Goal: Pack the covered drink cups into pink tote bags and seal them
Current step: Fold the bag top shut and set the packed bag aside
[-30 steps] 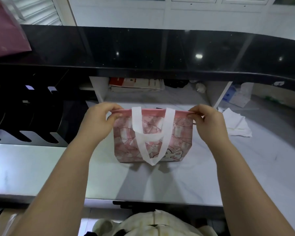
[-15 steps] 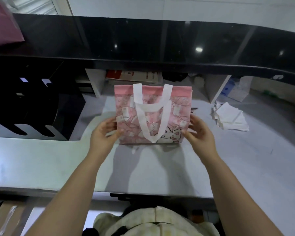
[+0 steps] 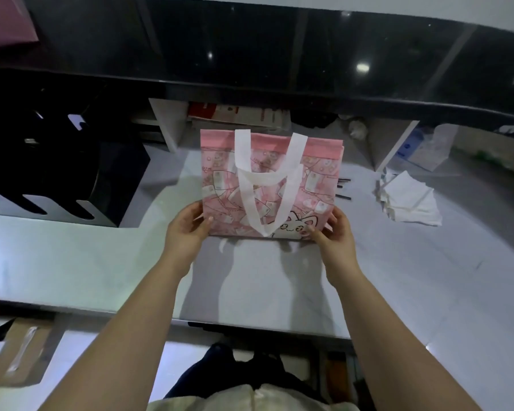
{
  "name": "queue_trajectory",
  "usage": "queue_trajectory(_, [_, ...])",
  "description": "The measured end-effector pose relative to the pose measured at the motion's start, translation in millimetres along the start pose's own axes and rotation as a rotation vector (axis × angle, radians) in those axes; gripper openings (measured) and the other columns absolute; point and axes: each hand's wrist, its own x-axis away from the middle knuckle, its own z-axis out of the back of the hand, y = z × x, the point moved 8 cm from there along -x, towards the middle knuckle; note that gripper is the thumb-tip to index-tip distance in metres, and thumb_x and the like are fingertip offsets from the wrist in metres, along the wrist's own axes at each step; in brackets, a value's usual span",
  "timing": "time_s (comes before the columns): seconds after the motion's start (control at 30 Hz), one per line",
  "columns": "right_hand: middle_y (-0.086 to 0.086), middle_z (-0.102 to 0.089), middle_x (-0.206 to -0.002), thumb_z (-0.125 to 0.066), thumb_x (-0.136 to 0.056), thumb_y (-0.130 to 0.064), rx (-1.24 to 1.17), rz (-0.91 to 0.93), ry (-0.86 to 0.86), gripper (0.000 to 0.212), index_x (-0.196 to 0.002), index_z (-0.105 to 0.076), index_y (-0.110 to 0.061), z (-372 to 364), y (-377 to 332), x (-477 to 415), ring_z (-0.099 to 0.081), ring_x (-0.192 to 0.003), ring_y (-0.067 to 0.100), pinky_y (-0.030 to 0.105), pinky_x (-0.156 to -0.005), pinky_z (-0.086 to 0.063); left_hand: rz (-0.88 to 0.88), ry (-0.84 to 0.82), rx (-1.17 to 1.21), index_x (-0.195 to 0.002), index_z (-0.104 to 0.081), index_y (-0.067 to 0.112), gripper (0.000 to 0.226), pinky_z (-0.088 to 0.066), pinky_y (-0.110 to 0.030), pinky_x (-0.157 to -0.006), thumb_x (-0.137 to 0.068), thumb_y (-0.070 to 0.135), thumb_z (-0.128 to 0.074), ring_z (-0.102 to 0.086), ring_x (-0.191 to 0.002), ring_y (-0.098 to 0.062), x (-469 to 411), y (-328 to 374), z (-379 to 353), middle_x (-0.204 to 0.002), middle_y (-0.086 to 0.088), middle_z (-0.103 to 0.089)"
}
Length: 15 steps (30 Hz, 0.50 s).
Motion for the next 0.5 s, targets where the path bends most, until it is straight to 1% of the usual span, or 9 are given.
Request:
queue_trajectory(0.07, [0.007, -0.059, -0.130, -0.069, -0.084, 0.001, -0.053, 0.014, 0.002, 0.054, -0.127, -0.051, -0.026, -6.1, -6.1, 0.1, -0.062, -0.113, 0.026, 0.041, -0.090, -0.054, 0.014, 0.009, 0.037, -0.117, -0.067, 0.024, 0.033, -0.052, -0.042, -0.096, -0.094, 0.001, -0.060, -0.067, -0.108, -0.017, 0.3, 1.6, -2.3, -0.116, 0.002, -0.071])
queue_trajectory(0.13, [0.008, -0.060, -0.129, -0.068, -0.085, 0.003, -0.091, 0.025, 0.006, 0.050, -0.123, -0.052, -0.027, -12.0, -15.3, 1.6, -0.061, -0.114, 0.028, 0.044, -0.091, -0.054, 0.031, -0.003, 0.077, -0.113, -0.069, 0.028, 0.034, -0.055, -0.039, -0.091, -0.096, 0.001, -0.057, -0.068, -0.105, -0.018, -1.7, 5.5, -2.6, -0.111, 0.002, -0.073])
queue_trajectory(0.23, [0.010, -0.061, -0.127, -0.064, -0.087, 0.004, -0.118, 0.067, 0.037, 0.047, -0.124, -0.051, -0.022, -18.9, -32.7, 9.4, -0.062, -0.112, 0.029, 0.041, -0.084, -0.055, 0.007, -0.071, 0.116, -0.115, -0.070, 0.028, 0.034, -0.057, -0.032, -0.084, -0.097, 0.003, -0.057, -0.069, -0.106, -0.020, -4.7, 20.5, 0.9, -0.111, 0.001, -0.073])
queue_trajectory(0.33, [0.012, -0.062, -0.123, -0.061, -0.089, 0.006, -0.134, 0.143, 0.069, 0.045, -0.125, -0.051, -0.018, -29.8, -55.2, 24.0, -0.063, -0.105, 0.025, 0.038, -0.078, -0.053, -0.026, -0.152, 0.120, -0.121, -0.069, 0.029, 0.032, -0.056, -0.032, -0.082, -0.098, 0.009, -0.057, -0.069, -0.104, -0.017, -4.7, 41.2, 8.2, -0.113, 0.002, -0.073])
queue_trajectory(0.4, [0.010, -0.064, -0.121, -0.061, -0.088, 0.006, -0.148, 0.173, 0.093, 0.043, -0.123, -0.053, -0.019, -35.9, -74.6, 32.0, -0.064, -0.103, 0.024, 0.036, -0.077, -0.054, -0.022, -0.235, 0.143, -0.123, -0.068, 0.030, 0.032, -0.057, -0.029, -0.079, -0.098, 0.013, -0.057, -0.070, -0.104, -0.016, -4.6, 53.9, 9.8, -0.115, 0.002, -0.072])
queue_trajectory(0.5, [0.008, -0.066, -0.118, -0.062, -0.087, 0.006, -0.139, 0.242, 0.118, 0.042, -0.119, -0.056, -0.020, -41.1, -107.0, 47.4, -0.066, -0.101, 0.023, 0.034, -0.077, -0.056, -0.028, -0.344, 0.171, -0.130, -0.062, 0.028, 0.036, -0.057, -0.029, -0.078, -0.097, 0.017, -0.058, -0.068, -0.107, -0.016, -6.4, 70.9, 12.7, -0.120, 0.003, -0.070])
